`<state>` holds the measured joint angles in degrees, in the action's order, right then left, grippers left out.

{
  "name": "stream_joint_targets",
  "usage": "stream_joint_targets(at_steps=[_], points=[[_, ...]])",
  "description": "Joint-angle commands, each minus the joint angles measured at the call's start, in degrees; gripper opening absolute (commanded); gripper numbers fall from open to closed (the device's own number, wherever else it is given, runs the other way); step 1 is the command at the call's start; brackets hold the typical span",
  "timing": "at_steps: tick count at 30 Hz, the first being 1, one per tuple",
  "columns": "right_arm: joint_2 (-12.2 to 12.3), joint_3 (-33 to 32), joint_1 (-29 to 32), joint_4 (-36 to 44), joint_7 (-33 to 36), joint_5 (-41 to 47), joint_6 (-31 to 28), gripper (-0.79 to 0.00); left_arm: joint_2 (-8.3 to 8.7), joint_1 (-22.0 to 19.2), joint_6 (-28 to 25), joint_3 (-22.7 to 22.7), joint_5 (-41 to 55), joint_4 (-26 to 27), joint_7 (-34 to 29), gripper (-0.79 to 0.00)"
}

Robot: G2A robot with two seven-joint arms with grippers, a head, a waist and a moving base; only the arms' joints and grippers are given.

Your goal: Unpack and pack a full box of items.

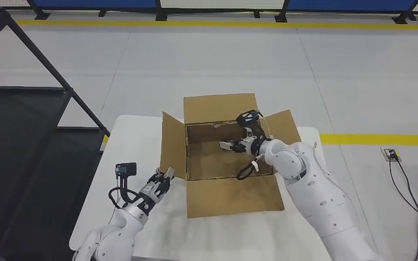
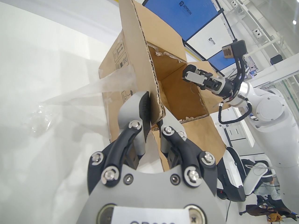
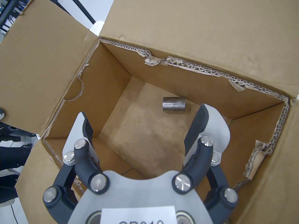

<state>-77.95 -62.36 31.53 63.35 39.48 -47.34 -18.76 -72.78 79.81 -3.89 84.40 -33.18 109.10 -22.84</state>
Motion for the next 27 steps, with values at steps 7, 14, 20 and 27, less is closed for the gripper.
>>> stream_joint_targets(at_steps=[7,14,20,27], points=[[-0.31,3.47,-2.17,-0.86,5.36,-3.37,-1.66,0.0,0.55,0.81,-1.91,2.58,3.41,0.8,-3.67,-0.785],[-1.07,6.17,-4.23,-2.86,8.2,-3.49,-0.89,0.0,1.1,1.41,-3.55,4.41,4.43,1.11,-6.38,-0.785],[-2.79,10.94,-6.66,-6.25,10.19,-5.01,3.4,0.0,1.61,1.99,-5.16,6.27,5.83,1.2,-8.62,-0.785],[-6.38,17.51,-10.08,-14.39,8.78,-5.76,10.88,0.0,2.0,2.34,-6.09,6.99,6.65,1.22,-9.25,-0.785]])
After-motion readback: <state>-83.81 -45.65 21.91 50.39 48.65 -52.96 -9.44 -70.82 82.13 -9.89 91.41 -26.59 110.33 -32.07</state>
